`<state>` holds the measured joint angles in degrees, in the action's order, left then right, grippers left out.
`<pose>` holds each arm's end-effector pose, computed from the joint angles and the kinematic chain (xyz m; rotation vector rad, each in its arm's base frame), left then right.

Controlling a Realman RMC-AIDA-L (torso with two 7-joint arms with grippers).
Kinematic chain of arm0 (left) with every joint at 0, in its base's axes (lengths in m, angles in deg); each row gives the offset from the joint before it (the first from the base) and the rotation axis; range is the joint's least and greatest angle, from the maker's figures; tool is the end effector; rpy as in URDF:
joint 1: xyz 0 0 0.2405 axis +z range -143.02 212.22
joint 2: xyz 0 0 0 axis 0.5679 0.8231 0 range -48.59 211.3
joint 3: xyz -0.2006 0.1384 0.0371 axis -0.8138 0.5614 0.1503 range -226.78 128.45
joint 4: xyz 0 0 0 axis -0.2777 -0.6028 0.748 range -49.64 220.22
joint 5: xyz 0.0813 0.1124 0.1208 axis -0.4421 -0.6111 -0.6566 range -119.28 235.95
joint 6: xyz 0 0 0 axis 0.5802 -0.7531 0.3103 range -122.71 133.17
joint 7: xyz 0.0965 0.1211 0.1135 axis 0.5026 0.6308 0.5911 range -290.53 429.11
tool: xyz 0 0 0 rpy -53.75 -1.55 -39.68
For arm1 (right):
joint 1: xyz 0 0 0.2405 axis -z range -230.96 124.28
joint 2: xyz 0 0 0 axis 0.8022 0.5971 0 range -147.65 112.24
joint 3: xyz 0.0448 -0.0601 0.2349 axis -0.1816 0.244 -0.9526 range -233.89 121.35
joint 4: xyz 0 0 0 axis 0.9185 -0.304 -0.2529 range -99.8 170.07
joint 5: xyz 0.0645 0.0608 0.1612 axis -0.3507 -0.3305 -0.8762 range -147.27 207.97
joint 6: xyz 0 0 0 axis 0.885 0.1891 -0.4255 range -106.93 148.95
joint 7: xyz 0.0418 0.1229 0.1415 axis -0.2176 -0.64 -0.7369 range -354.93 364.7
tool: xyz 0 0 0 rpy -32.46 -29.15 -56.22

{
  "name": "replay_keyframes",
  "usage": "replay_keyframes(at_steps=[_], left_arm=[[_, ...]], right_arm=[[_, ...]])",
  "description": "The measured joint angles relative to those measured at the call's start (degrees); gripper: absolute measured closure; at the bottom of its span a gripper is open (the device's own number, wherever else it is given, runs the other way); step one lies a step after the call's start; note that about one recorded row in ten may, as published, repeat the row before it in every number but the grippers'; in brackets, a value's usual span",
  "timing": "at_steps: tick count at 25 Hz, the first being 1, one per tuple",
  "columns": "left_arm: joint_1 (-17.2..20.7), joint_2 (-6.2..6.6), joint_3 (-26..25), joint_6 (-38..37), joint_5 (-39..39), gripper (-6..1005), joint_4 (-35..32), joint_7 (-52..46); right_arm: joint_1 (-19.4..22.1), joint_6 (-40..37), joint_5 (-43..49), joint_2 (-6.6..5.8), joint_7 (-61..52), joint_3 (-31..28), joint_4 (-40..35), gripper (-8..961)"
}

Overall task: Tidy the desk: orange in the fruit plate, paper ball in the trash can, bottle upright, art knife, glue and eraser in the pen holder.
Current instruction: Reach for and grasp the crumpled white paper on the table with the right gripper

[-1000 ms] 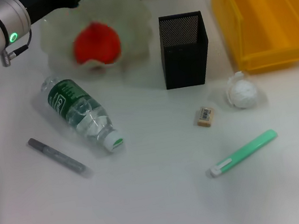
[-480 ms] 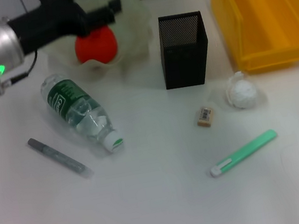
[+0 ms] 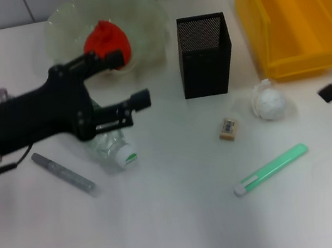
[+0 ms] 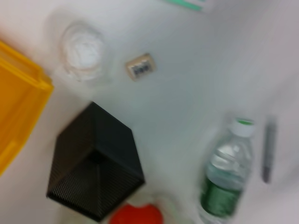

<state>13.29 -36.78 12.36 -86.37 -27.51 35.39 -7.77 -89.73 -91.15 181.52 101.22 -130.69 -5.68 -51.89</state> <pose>-0.1652 0.2997 -0.0121 -2.7002 -0.2944 -1.0200 0.2075 0.3198 0.0426 -2.5820 1.0649 -0.3493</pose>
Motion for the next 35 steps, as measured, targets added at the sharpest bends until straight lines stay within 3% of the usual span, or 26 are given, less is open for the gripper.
replay_keyframes(at_steps=[1,5,6,11,14,21,26,35], left_arm=[[1.6,-0.07,-0.05,-1.65,0.03,131,0.13,0.29],[1.6,-0.07,-0.05,-1.65,0.03,132,0.13,0.29],[3.87,-0.25,-0.21,-5.25,0.46,132,0.59,1.91],[4.23,-0.24,-0.21,-7.01,0.29,135,1.64,3.48],[4.7,-0.01,-0.24,-10.64,-0.24,136,5.71,8.38],[5.34,0.18,-0.26,-10.98,-0.3,137,7.2,8.99],[5.79,0.18,-0.11,-11.04,-0.46,137,7.44,9.25],[6.17,0.19,-0.39,-10.75,-0.48,136,8.0,9.29]], right_arm=[[-0.87,1.34,1.11,0.04,-0.86,0.97,1.59,216],[-3.01,8.31,3.33,-0.02,-4.1,5.46,7.63,217],[-3.86,11.78,3.81,0.02,-4.93,7.65,11.07,217],[-6.52,19.03,4.04,0.06,-6.16,11.51,20.53,217],[-7.23,21.26,4.11,0.07,-6.77,12.93,23.0,218],[-8.41,28.05,4.96,0.2,-10.93,20.09,27.25,219],[-10.28,31.19,4.97,0.34,-11.18,21.35,32.4,219],[-10.52,34.55,4.78,0.49,-11.17,23.04,34.72,238]])
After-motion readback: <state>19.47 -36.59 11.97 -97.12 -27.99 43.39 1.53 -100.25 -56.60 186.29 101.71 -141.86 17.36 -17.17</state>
